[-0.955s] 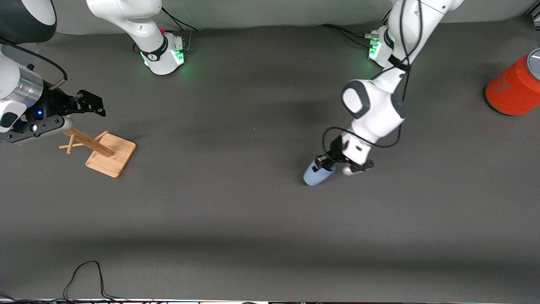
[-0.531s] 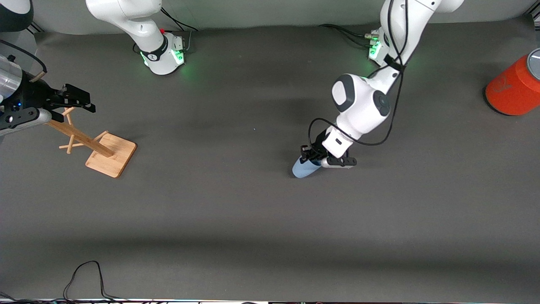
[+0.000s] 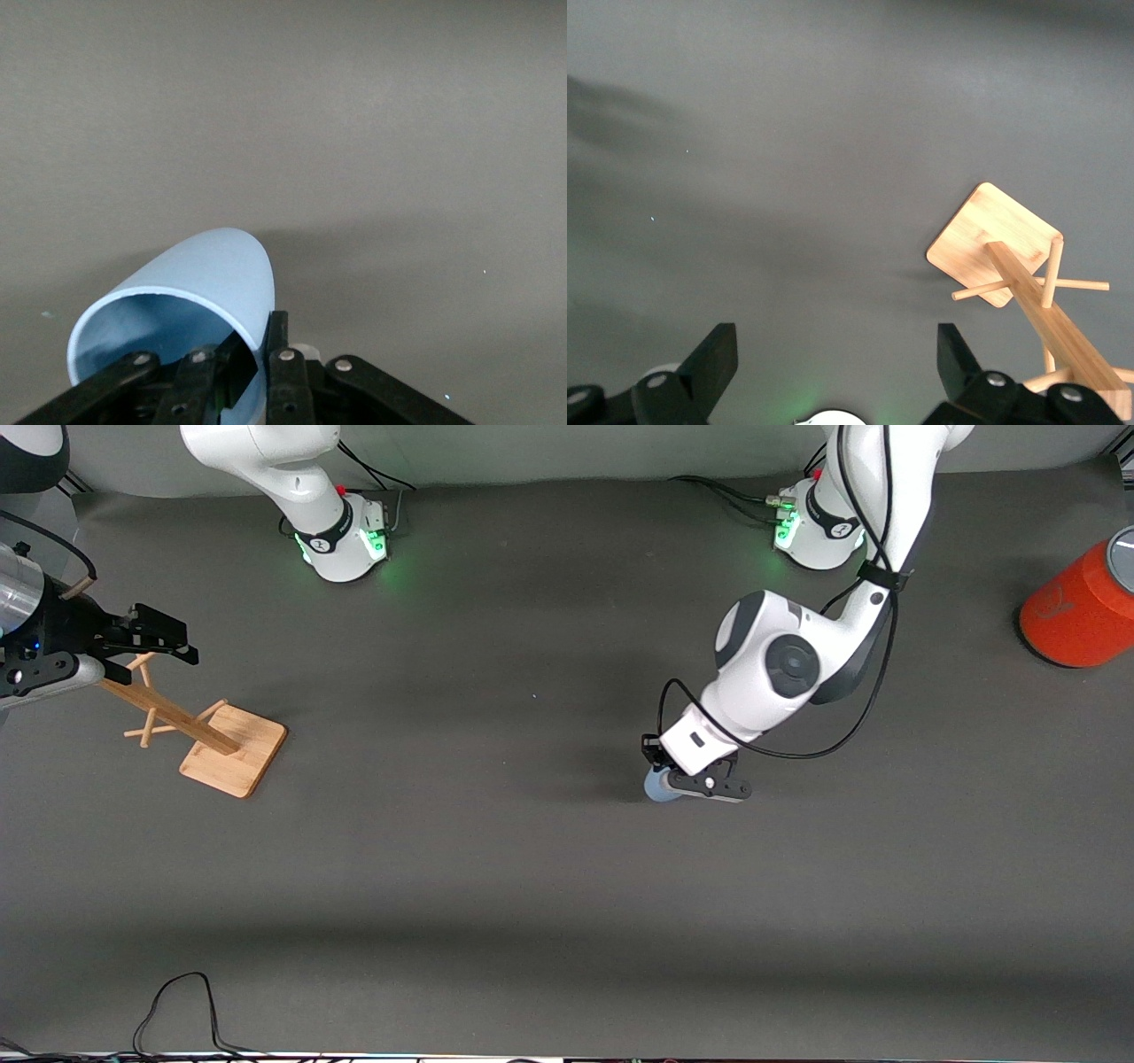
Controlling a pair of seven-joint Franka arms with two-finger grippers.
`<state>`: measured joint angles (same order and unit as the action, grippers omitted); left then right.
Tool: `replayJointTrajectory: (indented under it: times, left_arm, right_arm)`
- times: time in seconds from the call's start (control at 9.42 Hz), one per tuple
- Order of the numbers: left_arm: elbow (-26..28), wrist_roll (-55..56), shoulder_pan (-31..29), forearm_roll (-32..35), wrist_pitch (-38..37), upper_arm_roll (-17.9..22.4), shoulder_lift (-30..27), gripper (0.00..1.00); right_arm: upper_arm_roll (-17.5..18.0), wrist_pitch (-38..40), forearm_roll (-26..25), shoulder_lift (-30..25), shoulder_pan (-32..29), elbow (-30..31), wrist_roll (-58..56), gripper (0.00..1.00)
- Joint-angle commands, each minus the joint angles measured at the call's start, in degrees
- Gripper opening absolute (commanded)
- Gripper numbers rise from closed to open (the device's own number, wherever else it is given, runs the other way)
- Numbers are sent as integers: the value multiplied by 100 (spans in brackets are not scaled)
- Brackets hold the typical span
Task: Rotate and upright cup with both arms
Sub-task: 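Rotate the held cup upright with the left gripper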
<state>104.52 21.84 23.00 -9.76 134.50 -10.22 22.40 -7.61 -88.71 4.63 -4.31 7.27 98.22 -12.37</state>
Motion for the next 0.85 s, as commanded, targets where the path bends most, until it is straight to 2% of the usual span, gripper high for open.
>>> replayJointTrajectory:
  times: [0.0, 0.21, 0.42, 0.53, 0.74]
  left_arm:
    - [-318, 1552, 616, 718, -293, 73, 63, 0]
    - [-555, 2462, 1012, 1238, -555, 64, 220, 0]
    - [-1115, 3270, 1443, 1597, -984, 90, 675, 0]
    - [-1466, 3492, 1618, 1861, -1300, 73, 974, 0]
    - [-1750, 3530, 1699, 1899, -1321, 64, 1353, 0]
  right_arm:
    - [-21, -50, -67, -52, 65, 31, -20, 100]
    - [-21, -41, -67, -52, 56, 31, -11, 100]
    - [-21, -50, -67, -52, 56, 40, -2, 100]
    - [-21, -58, -67, -61, 47, 40, -2, 100]
    - [-21, -120, -67, -166, 47, 145, 15, 100]
